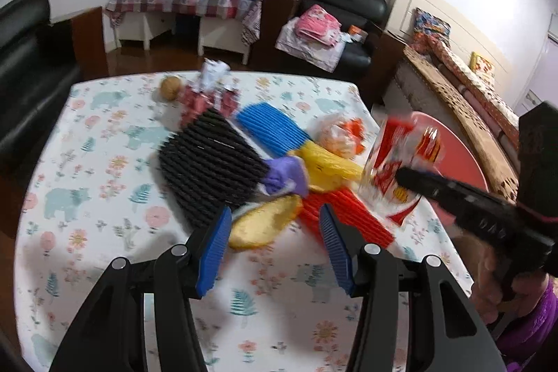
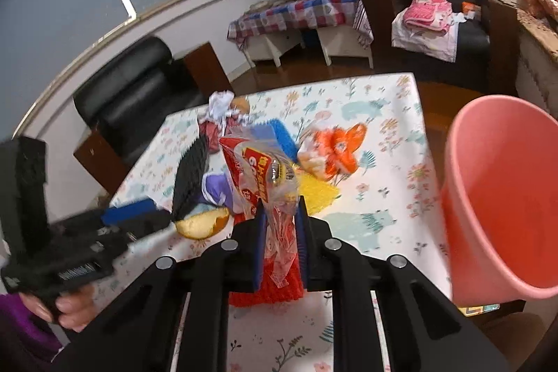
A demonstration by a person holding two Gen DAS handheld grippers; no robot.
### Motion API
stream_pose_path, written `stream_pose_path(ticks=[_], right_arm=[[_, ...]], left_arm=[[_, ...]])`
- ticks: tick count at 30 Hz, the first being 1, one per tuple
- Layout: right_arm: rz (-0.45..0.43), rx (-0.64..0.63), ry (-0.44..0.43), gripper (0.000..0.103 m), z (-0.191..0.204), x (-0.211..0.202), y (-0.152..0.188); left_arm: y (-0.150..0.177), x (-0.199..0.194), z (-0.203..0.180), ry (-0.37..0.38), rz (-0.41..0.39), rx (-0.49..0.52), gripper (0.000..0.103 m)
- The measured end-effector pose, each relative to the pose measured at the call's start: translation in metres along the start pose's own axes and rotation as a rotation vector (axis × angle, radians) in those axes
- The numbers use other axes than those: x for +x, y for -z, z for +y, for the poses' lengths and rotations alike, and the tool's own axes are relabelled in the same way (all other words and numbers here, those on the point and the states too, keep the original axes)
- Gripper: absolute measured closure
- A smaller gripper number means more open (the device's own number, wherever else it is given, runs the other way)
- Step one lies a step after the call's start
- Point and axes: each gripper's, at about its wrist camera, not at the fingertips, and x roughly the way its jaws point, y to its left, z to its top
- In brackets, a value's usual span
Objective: Collect trash
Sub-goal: 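Grasp the clear printed snack bag with the right gripper and lift it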
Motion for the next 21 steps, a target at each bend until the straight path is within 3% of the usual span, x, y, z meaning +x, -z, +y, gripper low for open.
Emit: stream_pose_path(ticks=[4,9,16,21], right_arm=[[-0.062,0.012,0.019,0.087,-0.007,-0.023,-0.005],[-0.118,0.044,0.067,0.087,-0.026,-0.046,-0.008],[-0.163,0.1,0.127,0.087,-0.057,-0.066,-0.008],[-0.185,0.118,0.169,0.087,-0.075,-0.077,-0.003]], left_arm=[[0.002,0.014,-0.015,0.036,0.056,-0.004,0.051],[-0.01,0.023,-0.039,0.009,0.036,0.049,0.051],[-0.028,0.05,-0.059,0.046,0.08,-0.018,0.051],[-0.038,0.076,-0.059,-0.003,0.108,-0.1,0.051]])
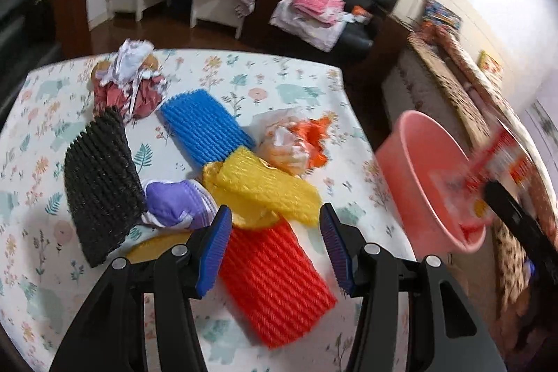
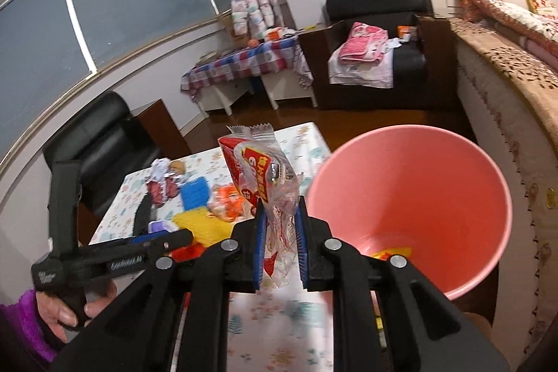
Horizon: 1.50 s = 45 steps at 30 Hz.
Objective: Collect trash
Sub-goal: 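Grasp the clear printed snack bag with the right gripper and lift it, then drop the clear bag into the bucket with the right gripper while the left drops a yellow foam net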
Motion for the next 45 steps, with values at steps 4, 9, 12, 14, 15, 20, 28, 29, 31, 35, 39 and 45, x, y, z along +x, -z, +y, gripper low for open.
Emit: stream_pose_path(ticks=[4,9,12,14,15,20,28,29,31,35,39,45], right_arm=[[-0.01,0.017,0.025,0.087,-0.013,-0.004,-0.001],[-0.016,0.017,0.072,0.087,-0.028,-0.007,-0.003],[-0.027,0.021,0.094,0.087,-0.037,-0.009,-0.004],[-0.028,0.029,0.108,0.087,-0.042,-0.009,-0.004],[-0.027,0.036,0.115,0.087,-0.045,-0.01,-0.003],[-0.023,0.052,0.157,0.087,-0.056,-0.009,-0.001],[-0.012,0.077,0.197,0.087,-0.069,-0.009,0.003],[-0.012,0.078,0.199,0.087,-0.07,-0.01,0.005],[-0.011,0.08,0.205,0.087,-0.072,-0.011,0.006],[-0.014,0.09,0.22,0.087,-0.077,-0.015,0.007],[-0.012,0.113,0.236,0.087,-0.087,-0.018,0.009],[-0.014,0.131,0.253,0.087,-0.097,-0.02,0.01]], left_arm=[[-0.015,0.02,0.01,-0.01,0.029,-0.109,0.051],[-0.022,0.031,0.014,-0.049,0.032,-0.14,0.082],[-0.021,0.029,0.015,-0.067,0.021,-0.133,0.093],[-0.021,0.022,0.014,-0.069,0.005,-0.125,0.094],[-0.021,0.018,0.013,-0.067,-0.003,-0.122,0.094],[-0.022,-0.01,0.001,-0.02,-0.066,-0.074,0.094],[-0.029,-0.045,-0.04,0.093,-0.136,0.037,0.094],[-0.03,-0.047,-0.048,0.108,-0.139,0.056,0.094],[-0.03,-0.048,-0.062,0.131,-0.14,0.09,0.094],[-0.028,-0.043,-0.093,0.145,-0.143,0.173,0.094],[-0.024,-0.032,-0.12,0.173,-0.126,0.225,0.094],[-0.022,-0.009,-0.149,0.185,-0.095,0.273,0.094]])
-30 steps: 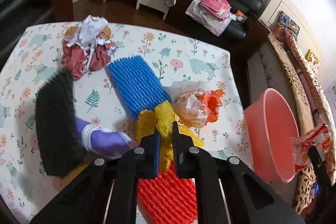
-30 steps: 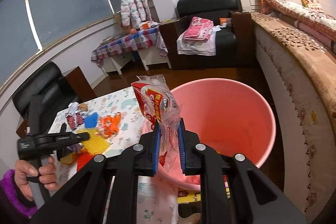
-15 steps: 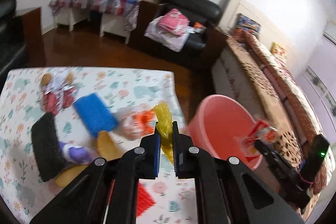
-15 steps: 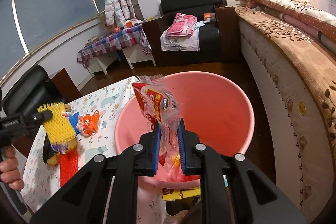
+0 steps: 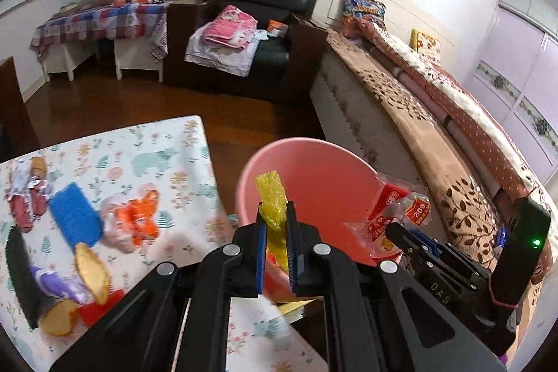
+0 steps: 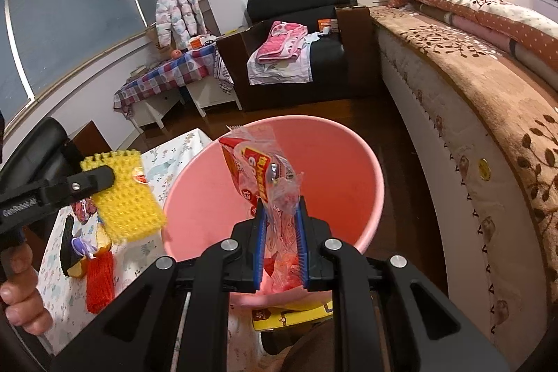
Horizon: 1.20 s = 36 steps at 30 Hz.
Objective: Collect trash
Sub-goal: 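Drop the clear bag into the bucket with the right gripper while the left drops a yellow foam net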
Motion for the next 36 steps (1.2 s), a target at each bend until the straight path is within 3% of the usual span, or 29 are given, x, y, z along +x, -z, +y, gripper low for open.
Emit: stream_pose_path(ticks=[8,10,12,13,16,21,23,36], right_arm=[[0.006,0.026,-0.001,0.087,-0.009,0.005,0.0],[0.011,0.029,0.0,0.087,-0.011,0.007,0.0],[0.016,0.033,-0.002,0.087,-0.012,0.008,0.0],[0.018,0.033,-0.002,0.087,-0.012,0.009,0.0],[0.024,0.034,-0.003,0.087,-0.012,0.01,0.0],[0.02,0.059,-0.015,0.065,-0.015,0.011,-0.001],[0.015,0.065,-0.013,0.063,-0.015,0.01,-0.002],[-0.026,0.003,-0.009,0.062,0.007,-0.008,0.004]], left_arm=[[0.001,0.025,-0.017,-0.008,0.033,0.027,0.094],[0.002,0.026,-0.018,-0.005,0.038,0.029,0.088],[0.003,0.027,-0.018,-0.002,0.044,0.024,0.065],[0.003,0.027,-0.017,-0.001,0.044,0.014,0.06],[0.003,0.026,-0.015,0.011,0.045,-0.001,0.059],[0.003,0.021,-0.01,0.01,0.041,-0.011,0.058],[0.004,0.019,-0.008,0.008,0.038,-0.015,0.058],[0.015,-0.004,0.014,-0.042,0.011,-0.05,0.058]])
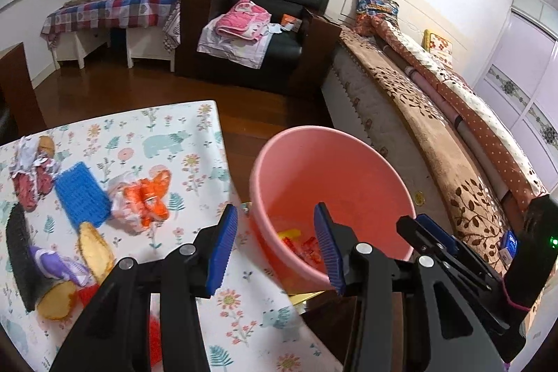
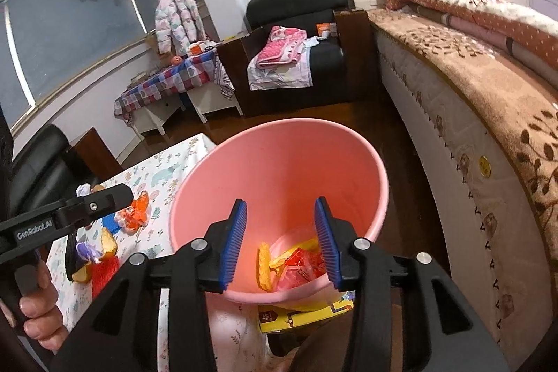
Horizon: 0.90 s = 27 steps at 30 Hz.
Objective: Collect trash
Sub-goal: 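Drop the clear bag into the bucket with the right gripper while the left drops a yellow foam net, then return both grippers over the table toward the black mesh pad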
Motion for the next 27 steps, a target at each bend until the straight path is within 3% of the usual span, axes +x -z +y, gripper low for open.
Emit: stream_pose_path(ticks=[17,27], right_arm=[[0.04,-0.114,-0.141,0.062,0.071,-0.014,0.024],[0.057,-0.18,-0.175,0.062,0.096,-0.02,0.033]], left_arm=[[0.029,-0.051,0.067,-0.176,-0.04,-0.071,0.058],[0.043,-0.084,0.115,-0.271,-0.079,-0.148,0.058]])
